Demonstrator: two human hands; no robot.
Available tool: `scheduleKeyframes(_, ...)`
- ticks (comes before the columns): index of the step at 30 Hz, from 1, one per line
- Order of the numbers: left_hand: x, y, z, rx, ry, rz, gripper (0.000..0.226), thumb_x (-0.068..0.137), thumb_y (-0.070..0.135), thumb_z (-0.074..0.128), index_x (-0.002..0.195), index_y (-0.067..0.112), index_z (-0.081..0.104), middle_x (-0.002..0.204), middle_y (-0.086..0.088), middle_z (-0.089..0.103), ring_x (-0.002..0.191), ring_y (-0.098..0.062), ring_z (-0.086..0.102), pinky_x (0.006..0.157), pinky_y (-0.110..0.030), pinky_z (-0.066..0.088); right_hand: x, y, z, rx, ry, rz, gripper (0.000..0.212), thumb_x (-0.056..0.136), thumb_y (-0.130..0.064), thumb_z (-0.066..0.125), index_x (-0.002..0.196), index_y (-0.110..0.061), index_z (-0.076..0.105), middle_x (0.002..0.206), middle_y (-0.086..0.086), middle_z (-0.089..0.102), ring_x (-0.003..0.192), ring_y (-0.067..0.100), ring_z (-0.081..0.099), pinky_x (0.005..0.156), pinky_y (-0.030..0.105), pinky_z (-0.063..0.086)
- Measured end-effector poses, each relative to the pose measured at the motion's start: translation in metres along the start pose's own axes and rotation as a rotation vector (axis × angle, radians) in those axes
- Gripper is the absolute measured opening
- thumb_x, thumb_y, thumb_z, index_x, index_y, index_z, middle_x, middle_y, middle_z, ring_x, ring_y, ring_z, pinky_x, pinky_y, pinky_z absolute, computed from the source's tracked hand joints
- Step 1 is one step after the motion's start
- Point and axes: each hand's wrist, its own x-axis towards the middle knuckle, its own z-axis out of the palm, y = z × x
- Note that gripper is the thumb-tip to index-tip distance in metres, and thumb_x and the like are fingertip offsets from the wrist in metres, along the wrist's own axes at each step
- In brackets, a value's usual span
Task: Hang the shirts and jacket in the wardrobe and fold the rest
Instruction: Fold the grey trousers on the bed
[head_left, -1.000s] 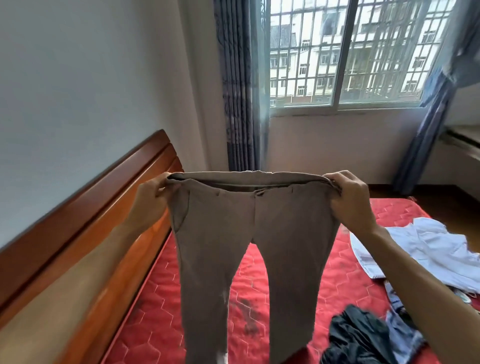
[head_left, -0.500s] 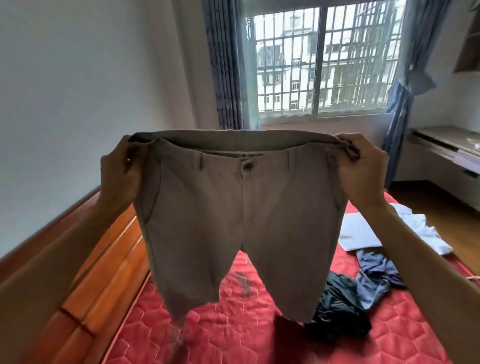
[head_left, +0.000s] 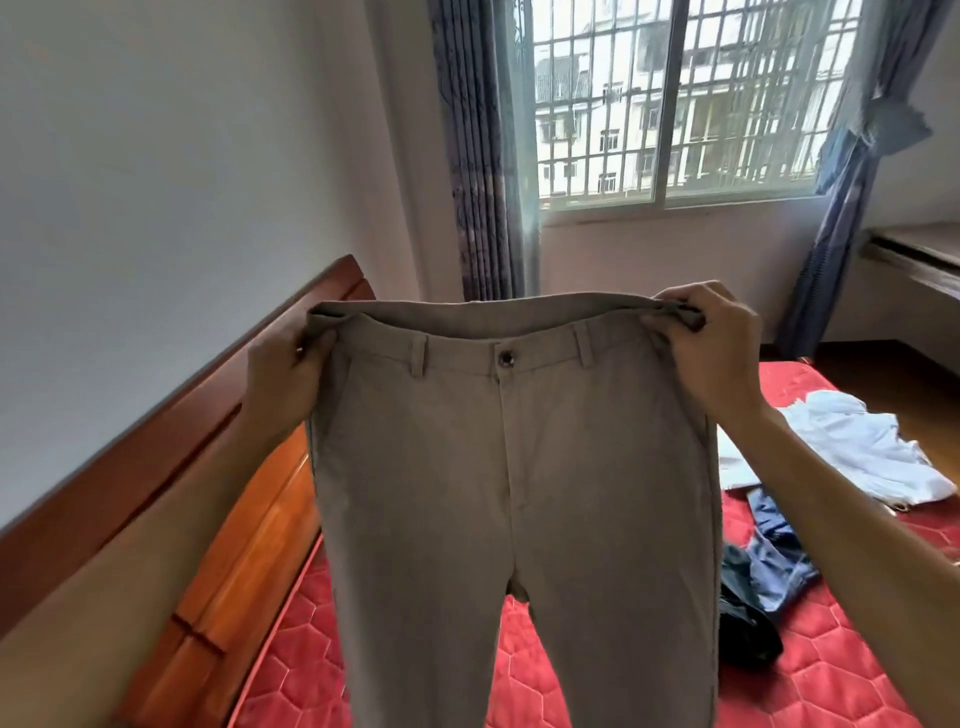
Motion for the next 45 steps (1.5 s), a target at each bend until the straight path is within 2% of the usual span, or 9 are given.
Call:
scheduleKeyframes(4,0.025,-0.072,0.068,0.039,-0.109,-0.085,0.019,0.099,0.018,0.057,0.109,0.008,0.070,0.101,-0.007,0.071,0.089,-0.020,0.061,0.076,-0.029,0.039,0.004,0.068,0.083,-0.016,-0.096,0.103,0.018,0.075,-0.007,0.081,0.091,-0.008,0.076,0.090,-0.003,0.064,0.081,0.013,0.060,0.079,0.005,0.040)
scheduleKeyframes(8,0.052,-0.165,0.161,0.089,-0.178,-0.188,0.027,0.093,0.034,0.055,0.101,0.013,0.071,0.097,-0.008,0.074,0.087,-0.027,0.066,0.074,-0.037,0.047,0.004,0.159,0.183,-0.082,-0.207,0.175,0.018,0.072,-0.004,0.082,0.088,-0.007,0.076,0.089,0.004,0.068,0.079,0.014,0.059,0.073,0.009,0.038)
scheduleKeyframes(12,0.073,-0.260,0.270,0.108,-0.224,-0.293,0.011,0.093,0.015,0.066,0.098,0.010,0.074,0.094,-0.010,0.075,0.083,-0.025,0.067,0.068,-0.027,0.038,-0.005,0.261,0.286,-0.167,-0.318,0.257,0.016,0.073,0.001,0.080,0.087,-0.006,0.077,0.090,0.009,0.072,0.078,0.017,0.060,0.073,0.000,0.034)
scheduleKeyframes(17,0.075,-0.389,0.417,0.148,-0.383,-0.425,0.018,0.088,0.021,0.065,0.102,0.019,0.076,0.099,-0.006,0.076,0.093,-0.028,0.069,0.076,-0.036,0.050,-0.048,0.400,0.406,-0.373,-0.534,0.325,0.016,0.078,-0.006,0.074,0.091,-0.015,0.078,0.092,0.003,0.075,0.094,0.029,0.061,0.075,0.033,0.045)
scheduleKeyframes(23,0.046,-0.524,0.573,0.210,-0.382,-0.563,0.016,0.089,0.027,0.065,0.101,0.024,0.075,0.097,-0.012,0.075,0.094,-0.035,0.069,0.075,-0.040,0.052,-0.120,0.542,0.524,-0.569,-0.745,0.349,0.024,0.084,-0.006,0.065,0.099,-0.020,0.078,0.098,0.001,0.076,0.101,0.029,0.056,0.080,0.036,0.041)
scheduleKeyframes(26,0.012,-0.568,0.637,0.294,-0.305,-0.575,0.041,0.088,0.017,0.069,0.129,0.015,0.062,0.119,-0.021,0.062,0.110,-0.041,0.057,0.093,-0.044,0.044,-0.156,0.596,0.566,-0.698,-0.811,0.331,0.038,0.088,-0.005,0.059,0.124,-0.016,0.064,0.126,0.007,0.065,0.117,0.032,0.051,0.093,0.041,0.040)
scheduleKeyframes(33,-0.173,-0.580,0.719,0.452,-0.725,-0.143,0.049,0.097,0.031,0.046,0.143,0.014,0.050,0.149,-0.022,0.044,0.135,-0.041,0.043,0.109,-0.054,0.038,-0.345,0.612,0.590,-0.648,-1.193,0.238,0.059,0.097,-0.029,0.053,0.149,-0.009,0.035,0.163,0.019,0.018,0.150,0.034,0.019,0.118,0.050,0.027)
scheduleKeyframes(38,-0.257,-0.568,0.699,0.462,-0.739,-0.140,0.055,0.100,0.035,0.038,0.151,0.015,0.040,0.160,-0.017,0.028,0.148,-0.032,0.027,0.119,-0.051,0.024,-0.434,0.593,0.554,-0.664,-1.158,0.245,0.068,0.101,-0.049,0.022,0.157,-0.010,0.021,0.165,0.013,0.009,0.153,0.027,0.007,0.122,0.043,0.005)
scheduleKeyframes(45,-0.358,-0.512,0.615,0.524,-0.736,-0.252,0.058,0.101,0.034,0.036,0.154,0.012,0.033,0.163,-0.015,0.020,0.152,-0.028,0.020,0.120,-0.052,0.021,-0.505,0.534,0.461,-0.671,-1.181,0.250,0.070,0.102,-0.050,0.023,0.158,-0.009,0.014,0.166,0.012,0.002,0.154,0.025,0.000,0.123,0.047,0.009)
